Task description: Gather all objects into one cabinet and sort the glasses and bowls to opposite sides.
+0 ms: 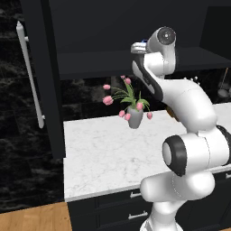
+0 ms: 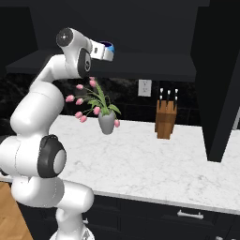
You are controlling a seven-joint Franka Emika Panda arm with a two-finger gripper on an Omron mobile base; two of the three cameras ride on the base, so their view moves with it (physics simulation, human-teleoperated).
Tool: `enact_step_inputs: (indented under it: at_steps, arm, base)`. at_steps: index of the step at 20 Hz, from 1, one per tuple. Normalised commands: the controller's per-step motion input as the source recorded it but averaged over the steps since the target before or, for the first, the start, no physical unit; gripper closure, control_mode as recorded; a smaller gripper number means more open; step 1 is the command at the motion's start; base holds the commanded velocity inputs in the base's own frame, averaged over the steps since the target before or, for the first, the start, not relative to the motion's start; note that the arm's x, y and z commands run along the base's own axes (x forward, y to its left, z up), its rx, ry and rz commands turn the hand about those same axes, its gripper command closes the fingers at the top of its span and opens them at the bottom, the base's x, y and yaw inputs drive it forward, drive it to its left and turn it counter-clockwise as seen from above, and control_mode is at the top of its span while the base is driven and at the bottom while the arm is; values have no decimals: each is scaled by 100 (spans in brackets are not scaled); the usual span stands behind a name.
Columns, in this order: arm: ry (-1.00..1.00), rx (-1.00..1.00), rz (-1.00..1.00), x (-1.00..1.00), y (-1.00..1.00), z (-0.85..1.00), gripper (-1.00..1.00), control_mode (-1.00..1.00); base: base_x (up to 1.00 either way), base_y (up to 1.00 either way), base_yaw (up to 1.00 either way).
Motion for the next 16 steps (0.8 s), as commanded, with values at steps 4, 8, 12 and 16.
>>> enact_step_inputs:
  at_steps: [4,8,12,16]
  arm:
    - [0,0,0,-6,0,26,100,-100]
    - [0,0,0,-33,0,22,100,-100]
    - [0,0,0,-74,-5,1,100,-100]
    - [0,0,0,-80,-3,0,100,-100]
  base:
    - [0,0,0]
    - [0,0,0]
    - [0,0,0]
    - [0,0,0]
